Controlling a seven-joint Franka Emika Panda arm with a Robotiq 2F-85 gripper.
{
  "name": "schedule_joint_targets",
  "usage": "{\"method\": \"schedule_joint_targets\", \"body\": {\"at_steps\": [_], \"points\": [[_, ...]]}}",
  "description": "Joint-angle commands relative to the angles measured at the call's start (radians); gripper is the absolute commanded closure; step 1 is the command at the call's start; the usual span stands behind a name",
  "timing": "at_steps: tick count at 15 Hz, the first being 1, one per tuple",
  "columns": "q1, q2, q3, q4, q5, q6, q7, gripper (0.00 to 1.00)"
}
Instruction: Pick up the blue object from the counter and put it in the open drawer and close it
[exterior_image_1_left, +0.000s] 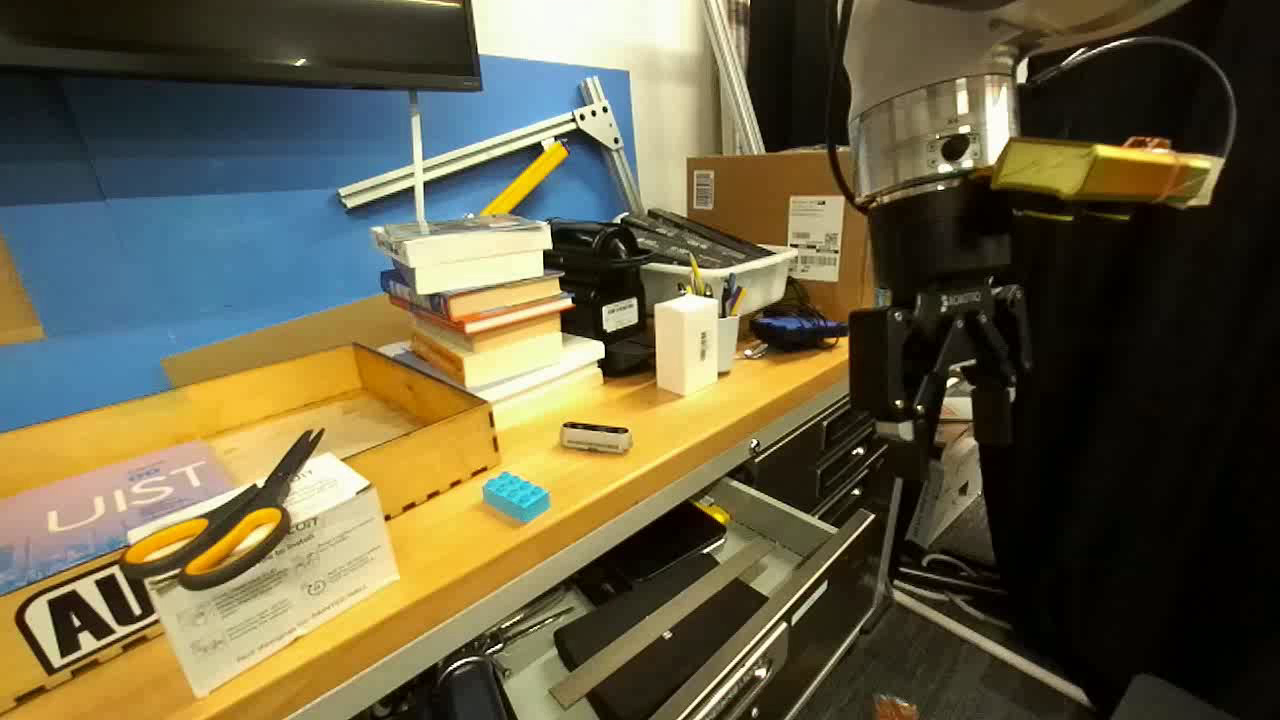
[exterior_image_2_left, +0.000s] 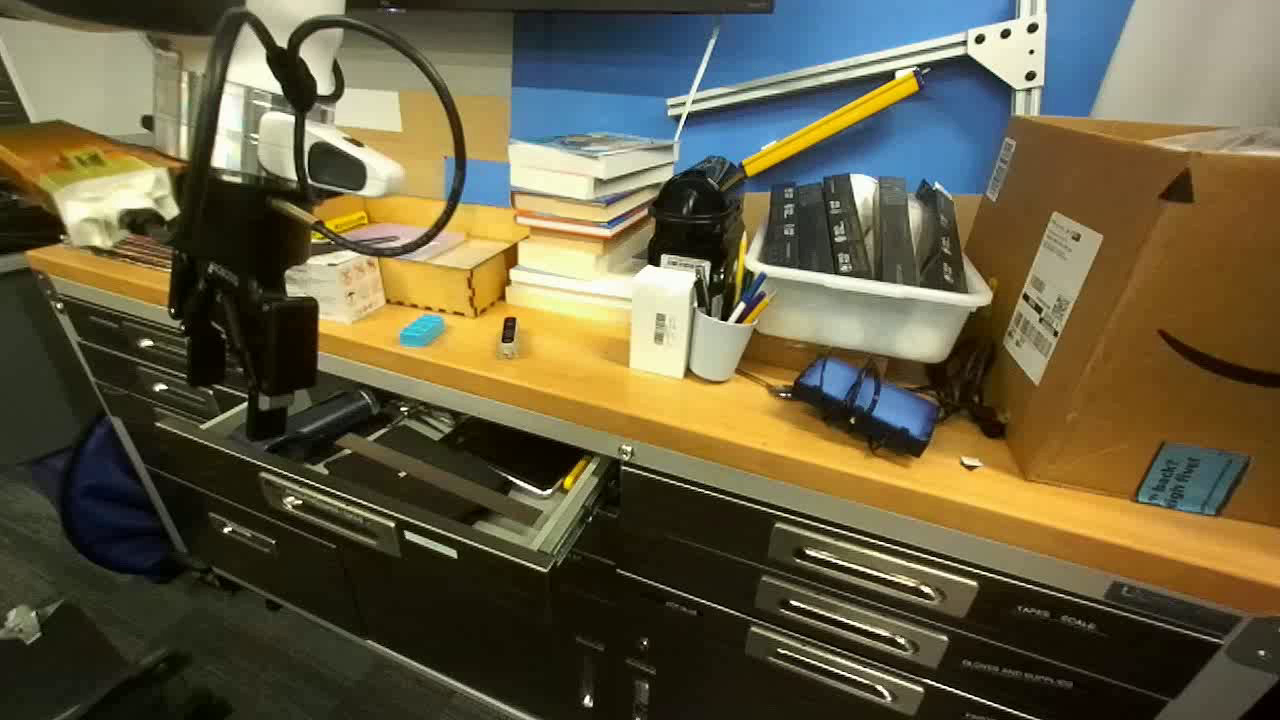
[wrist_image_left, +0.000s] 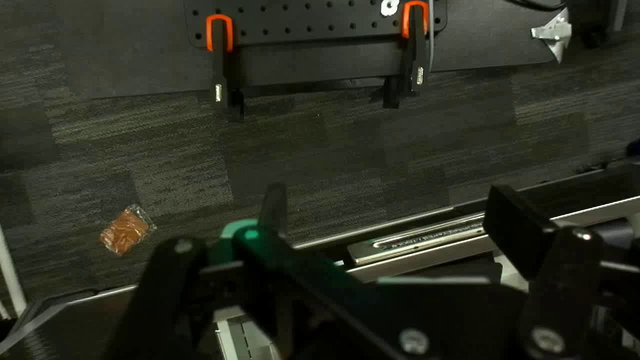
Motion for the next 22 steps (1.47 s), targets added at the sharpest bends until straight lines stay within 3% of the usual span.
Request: {"method": "schedule_joint_targets", "body": {"at_steps": [1, 14, 17, 22], "points": [[-0.005, 0.000, 0.004, 0.002, 0.002, -0.001, -0.002, 0.00], [-0.005, 0.000, 0.004, 0.002, 0.002, -0.001, -0.002, 0.00], [0.003, 0.054, 0.038, 0.042, 0.013, 0.112, 0.060, 0.00], [0.063, 0.287, 0.140, 0.177, 0.019, 0.353, 0.134, 0.00]]}}
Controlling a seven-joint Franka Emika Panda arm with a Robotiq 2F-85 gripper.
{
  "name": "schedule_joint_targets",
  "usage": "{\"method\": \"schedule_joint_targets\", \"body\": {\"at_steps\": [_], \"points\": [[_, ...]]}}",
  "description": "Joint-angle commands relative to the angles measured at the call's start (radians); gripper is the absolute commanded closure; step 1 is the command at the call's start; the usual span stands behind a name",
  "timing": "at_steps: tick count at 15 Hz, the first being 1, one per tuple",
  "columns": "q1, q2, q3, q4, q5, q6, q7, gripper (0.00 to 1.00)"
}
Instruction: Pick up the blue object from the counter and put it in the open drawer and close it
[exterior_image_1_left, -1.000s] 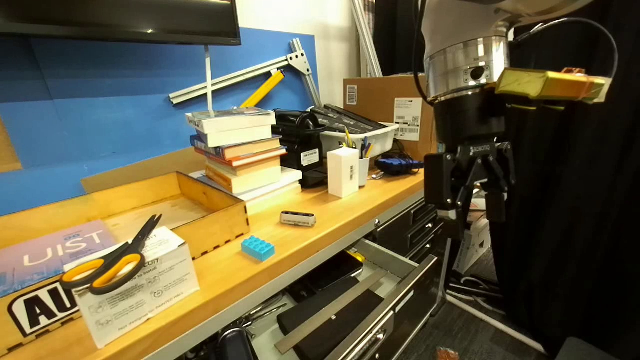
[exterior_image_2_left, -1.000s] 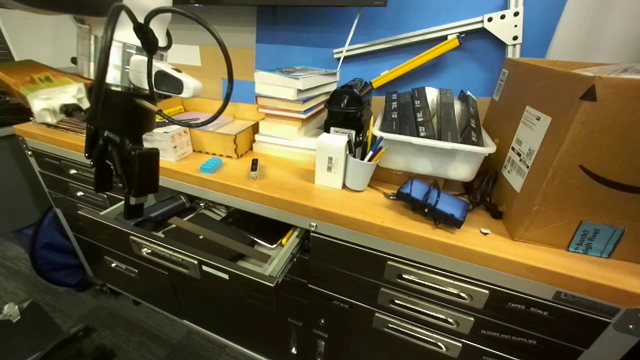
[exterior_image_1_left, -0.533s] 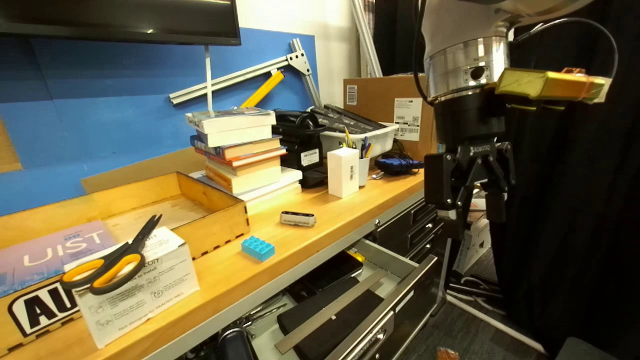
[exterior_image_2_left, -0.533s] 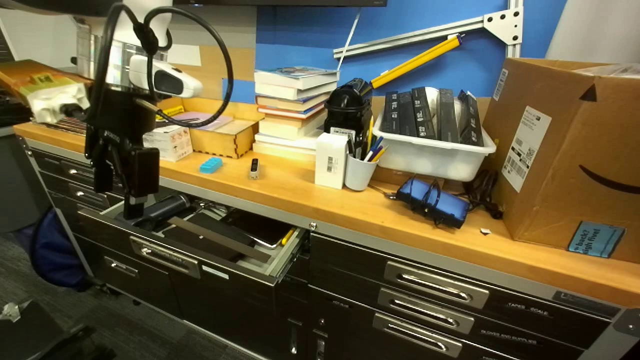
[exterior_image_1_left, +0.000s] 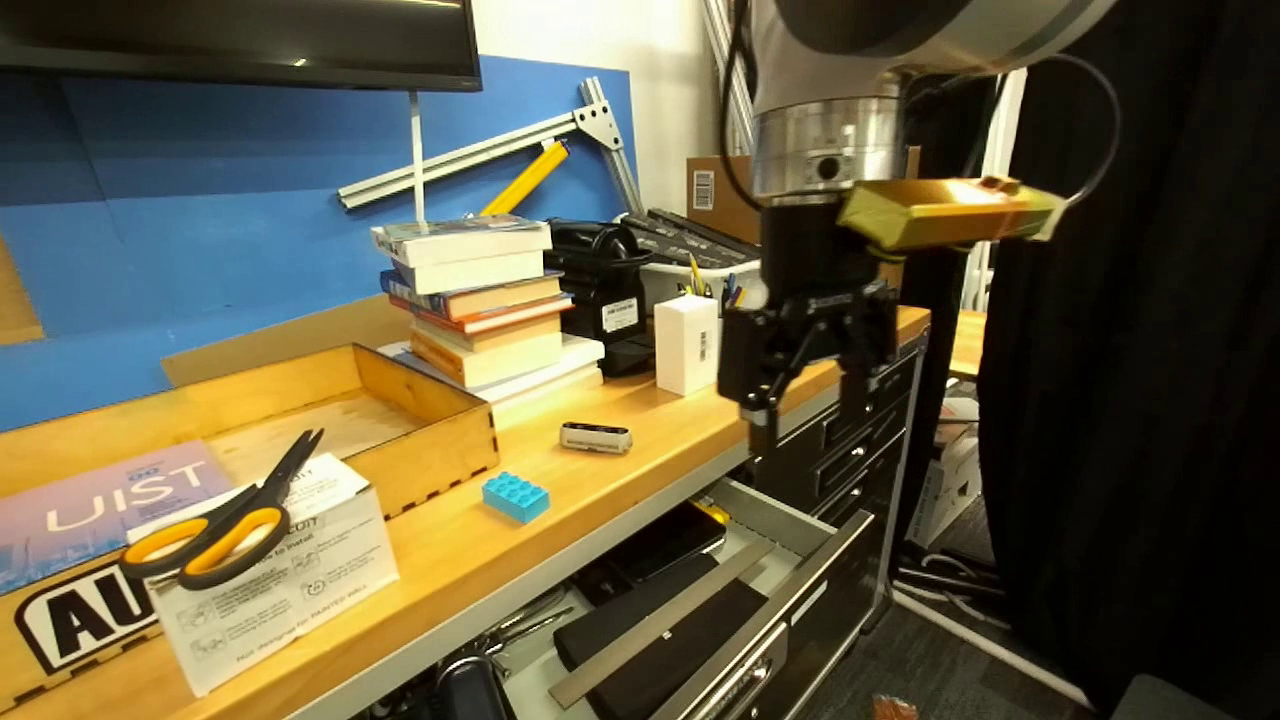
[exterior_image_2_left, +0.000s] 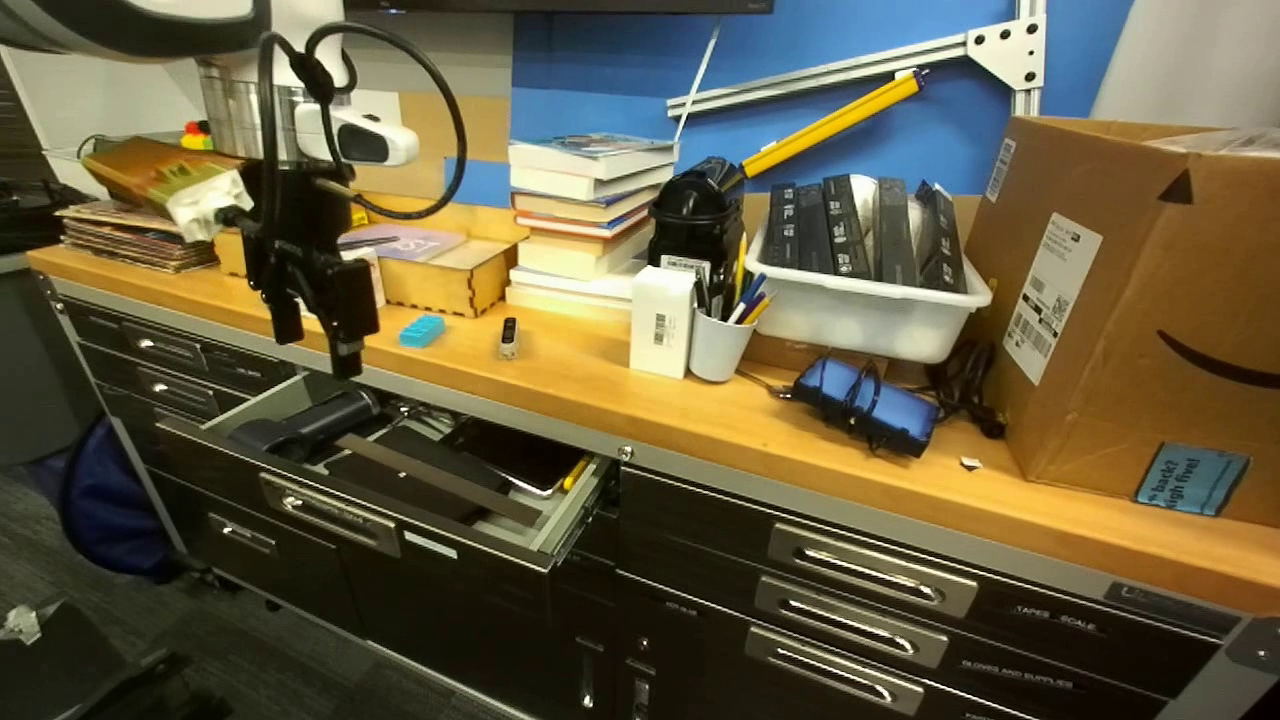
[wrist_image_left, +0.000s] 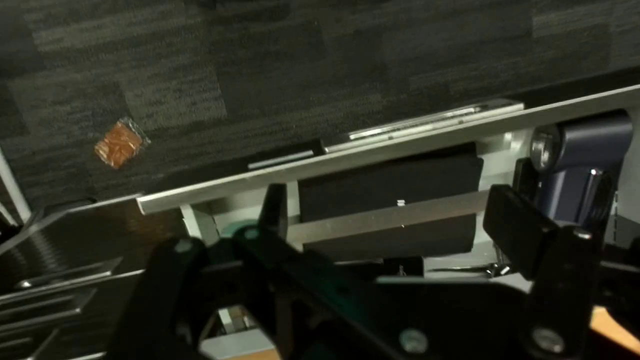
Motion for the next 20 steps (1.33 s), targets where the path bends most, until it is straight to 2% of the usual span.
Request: {"method": "schedule_joint_targets", "body": {"at_steps": [1, 5, 9, 11, 13, 18, 19, 20], "points": [[0.042, 0.223, 0.070, 0.156, -0.003, 0.115, 0.060, 0.00], [0.078, 0.430, 0.108, 0.300, -0.026, 0.199, 0.091, 0.00], [0.119, 0.586, 0.109, 0.422, -0.080, 0.232, 0.090, 0.00], [0.139, 0.647, 0.104, 0.470, -0.089, 0.256, 0.100, 0.00], [0.161, 0.695, 0.095, 0.496, -0.108, 0.328, 0.144, 0.00], [0.216, 0.777, 0.053, 0.567, -0.213, 0.413, 0.219, 0.00], [0.226, 0.786, 0.041, 0.578, -0.237, 0.426, 0.235, 0.09], [0.233, 0.793, 0.031, 0.587, -0.254, 0.432, 0.244, 0.27]]}}
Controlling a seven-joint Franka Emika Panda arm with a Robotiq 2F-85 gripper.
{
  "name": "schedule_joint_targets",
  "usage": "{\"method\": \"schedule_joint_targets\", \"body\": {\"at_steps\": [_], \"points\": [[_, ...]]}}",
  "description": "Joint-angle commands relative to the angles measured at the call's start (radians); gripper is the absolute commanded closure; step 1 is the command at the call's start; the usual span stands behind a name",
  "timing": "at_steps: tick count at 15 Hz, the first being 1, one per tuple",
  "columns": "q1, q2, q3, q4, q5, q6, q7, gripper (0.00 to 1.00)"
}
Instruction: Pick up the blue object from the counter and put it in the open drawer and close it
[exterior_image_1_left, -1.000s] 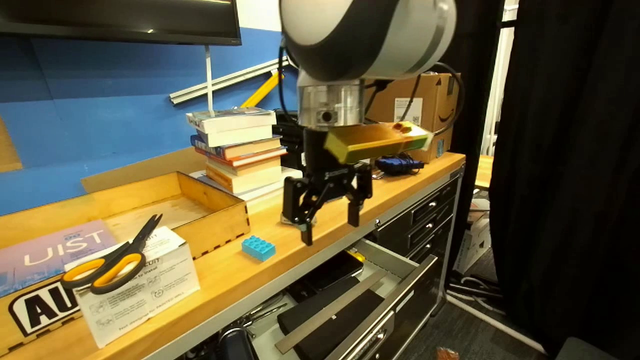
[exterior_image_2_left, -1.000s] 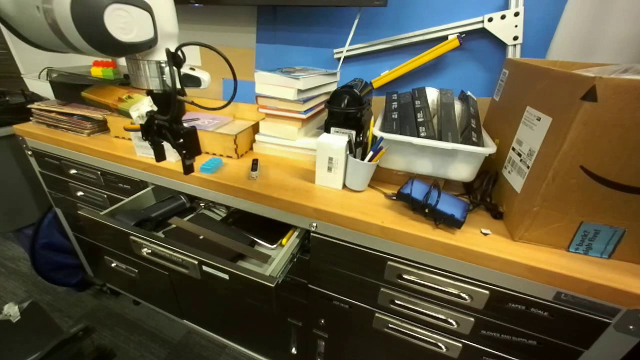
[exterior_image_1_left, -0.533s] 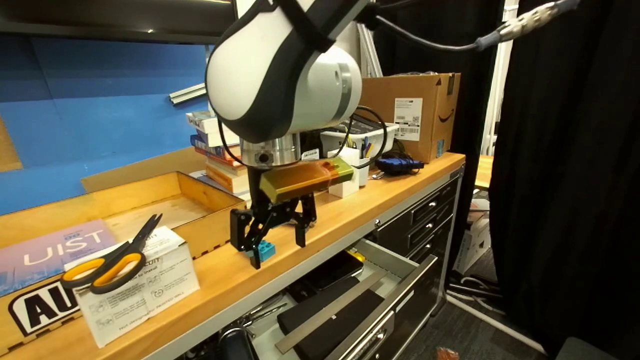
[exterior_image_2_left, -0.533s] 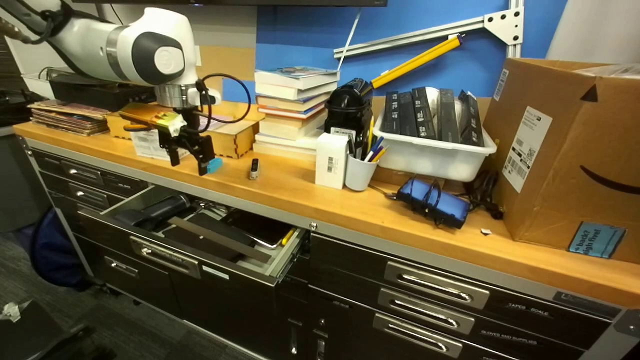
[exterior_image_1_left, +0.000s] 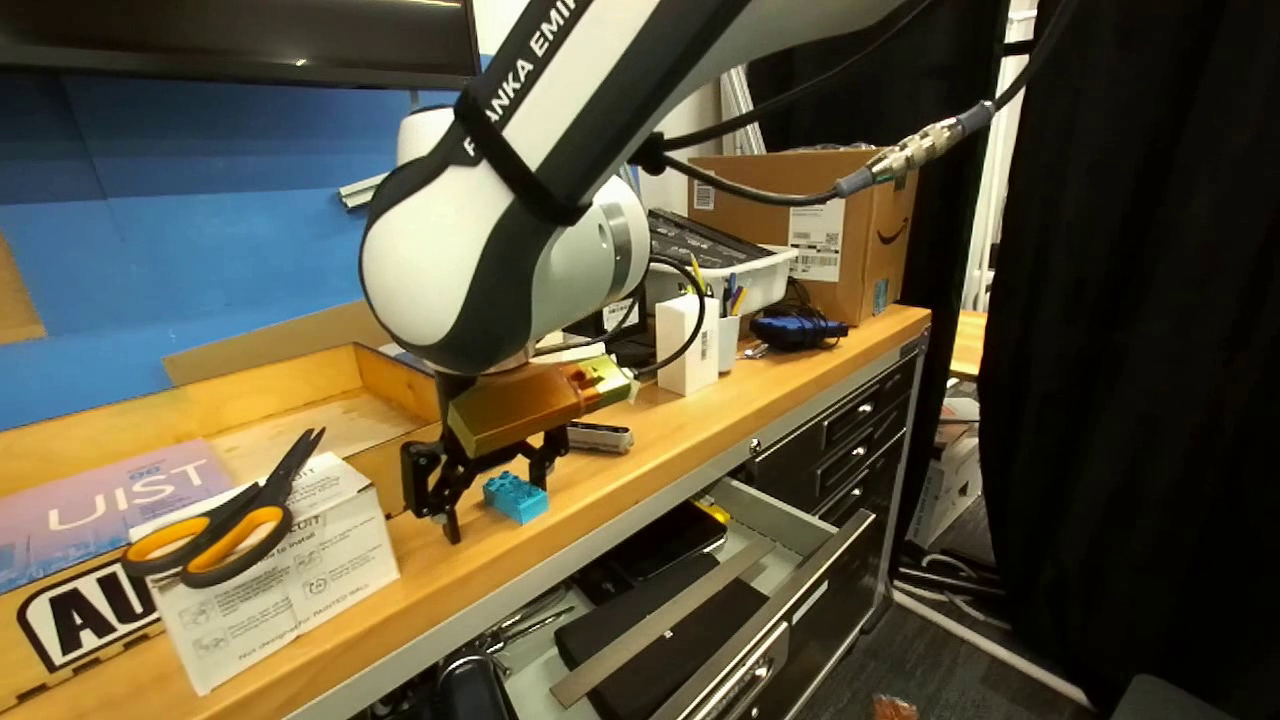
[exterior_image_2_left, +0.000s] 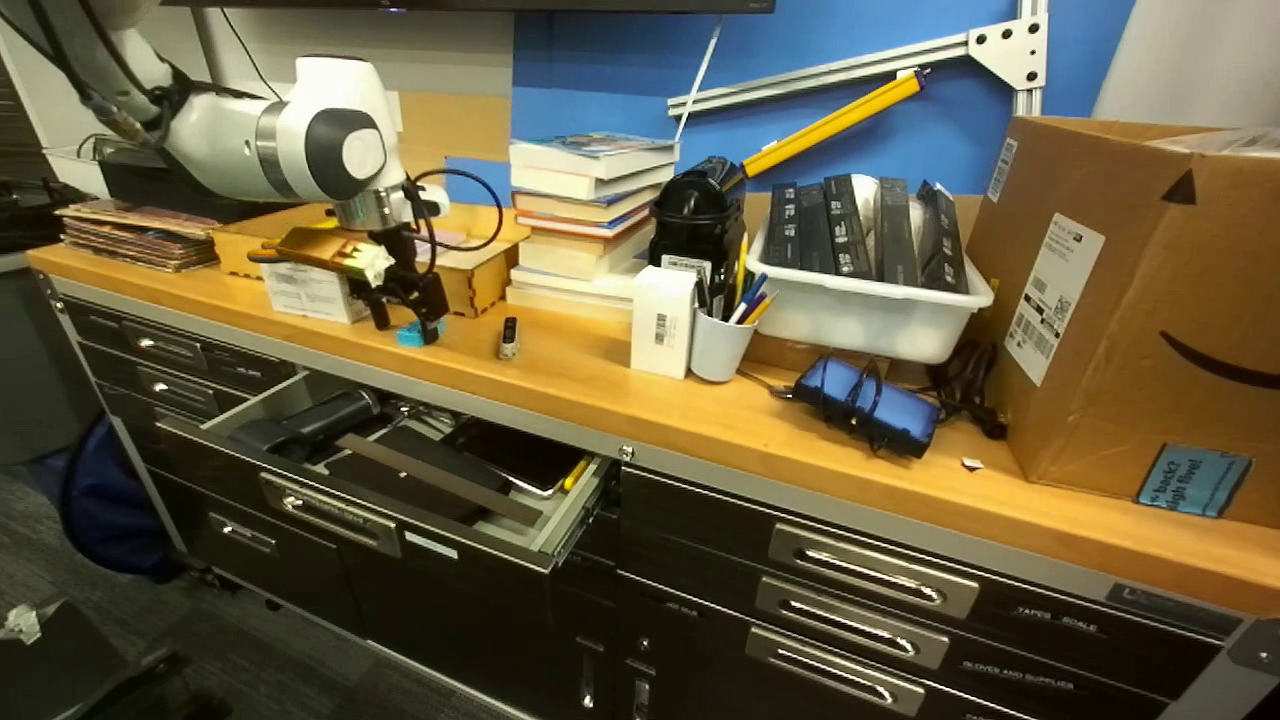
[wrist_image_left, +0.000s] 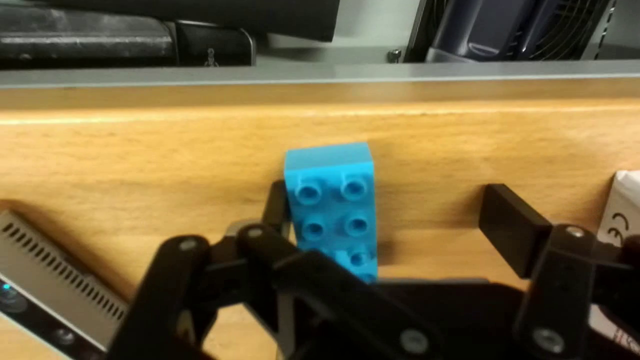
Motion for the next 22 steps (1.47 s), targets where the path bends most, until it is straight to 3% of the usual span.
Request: {"method": "schedule_joint_targets", "body": {"at_steps": [1, 8, 9, 14, 16, 20, 22], "points": [[0.044, 0.037, -0.049, 0.062, -0.073, 0.027, 0.062, 0.34], [0.052, -0.009, -0.084, 0.040, -0.087, -0.027, 0.116, 0.87], [0.048, -0.025, -0.087, 0.022, -0.082, -0.043, 0.120, 0.82], [0.003, -0.191, -0.075, -0.164, -0.025, -0.113, 0.085, 0.83], [-0.020, -0.257, -0.066, -0.266, 0.012, -0.082, 0.067, 0.83], [-0.037, -0.308, -0.067, -0.432, -0.014, 0.068, 0.162, 0.85], [-0.041, -0.296, -0.068, -0.479, -0.045, 0.203, 0.248, 0.85]]}}
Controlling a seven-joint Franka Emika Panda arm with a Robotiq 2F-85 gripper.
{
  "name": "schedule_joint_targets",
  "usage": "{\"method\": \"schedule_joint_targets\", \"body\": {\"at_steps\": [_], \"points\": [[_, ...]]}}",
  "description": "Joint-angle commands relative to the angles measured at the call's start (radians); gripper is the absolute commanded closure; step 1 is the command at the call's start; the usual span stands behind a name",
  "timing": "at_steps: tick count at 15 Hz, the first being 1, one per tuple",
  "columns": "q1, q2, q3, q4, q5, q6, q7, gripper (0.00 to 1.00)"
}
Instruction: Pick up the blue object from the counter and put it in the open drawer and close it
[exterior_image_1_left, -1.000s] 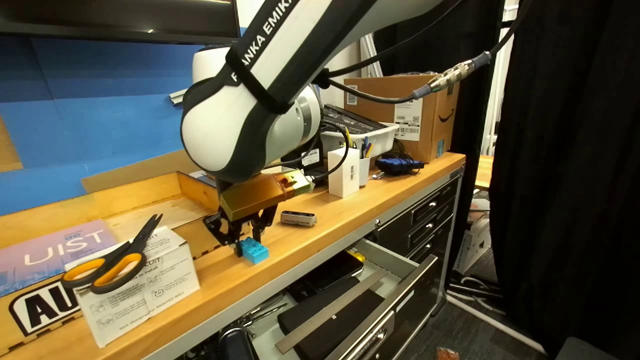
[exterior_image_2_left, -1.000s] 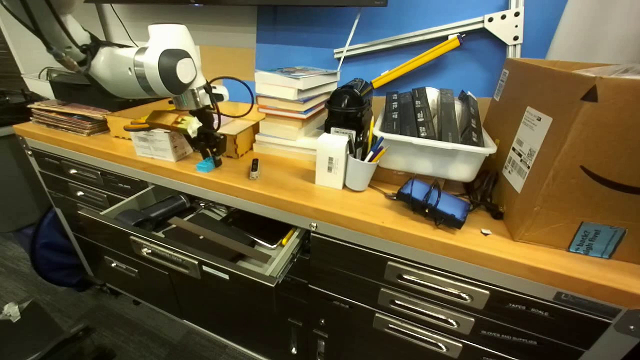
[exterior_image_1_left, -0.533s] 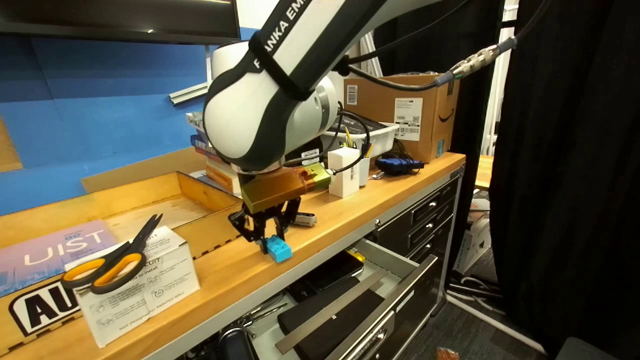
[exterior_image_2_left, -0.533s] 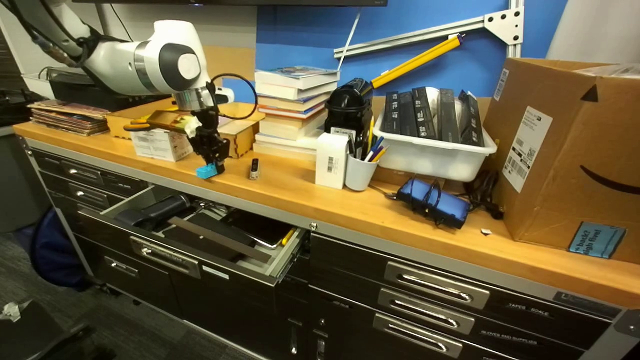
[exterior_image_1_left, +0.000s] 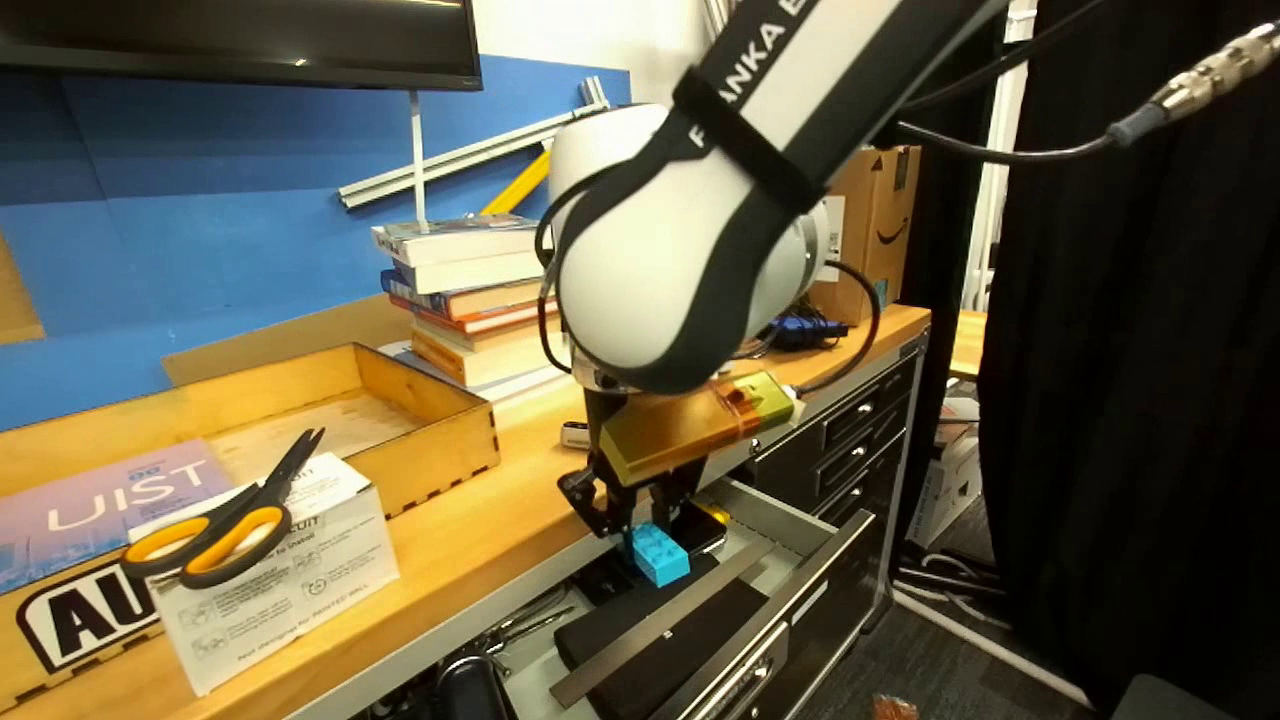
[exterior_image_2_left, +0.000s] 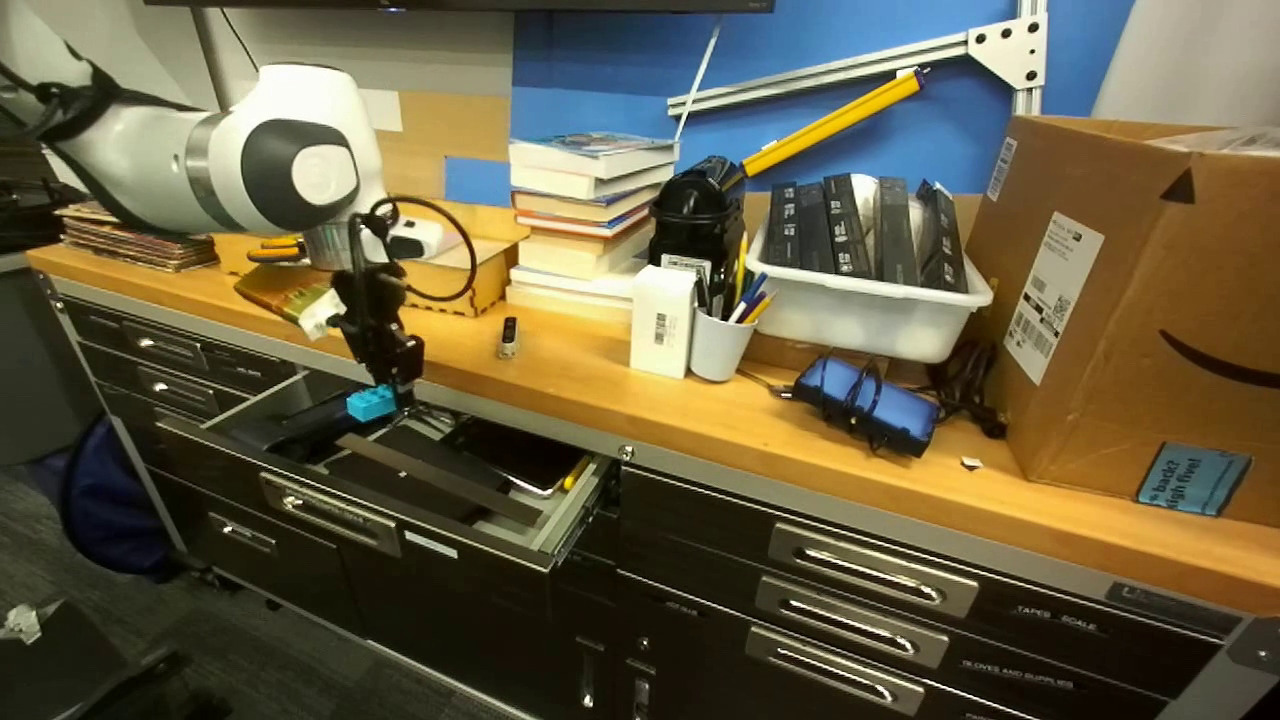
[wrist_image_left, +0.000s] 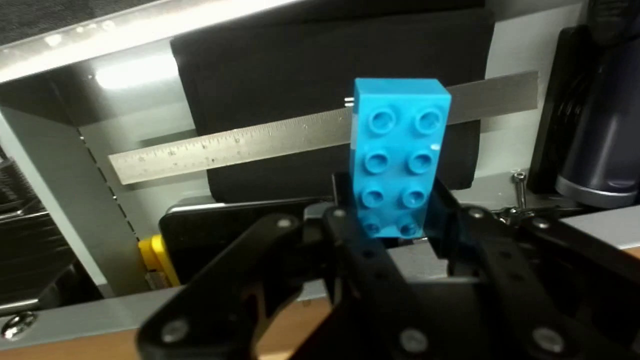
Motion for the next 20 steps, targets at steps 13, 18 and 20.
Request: {"method": "schedule_joint_targets", "body": {"at_steps": [13, 18, 20], "points": [[-0.020, -0.062, 0.020, -0.123, -0.082, 0.019, 0.182, 0.00], [-0.060, -0.101, 0.011, -0.122, 0.070, -0.285, -0.099, 0.00], [-0.076, -0.082, 0.009, -0.124, 0.077, -0.340, -0.157, 0.00]]}}
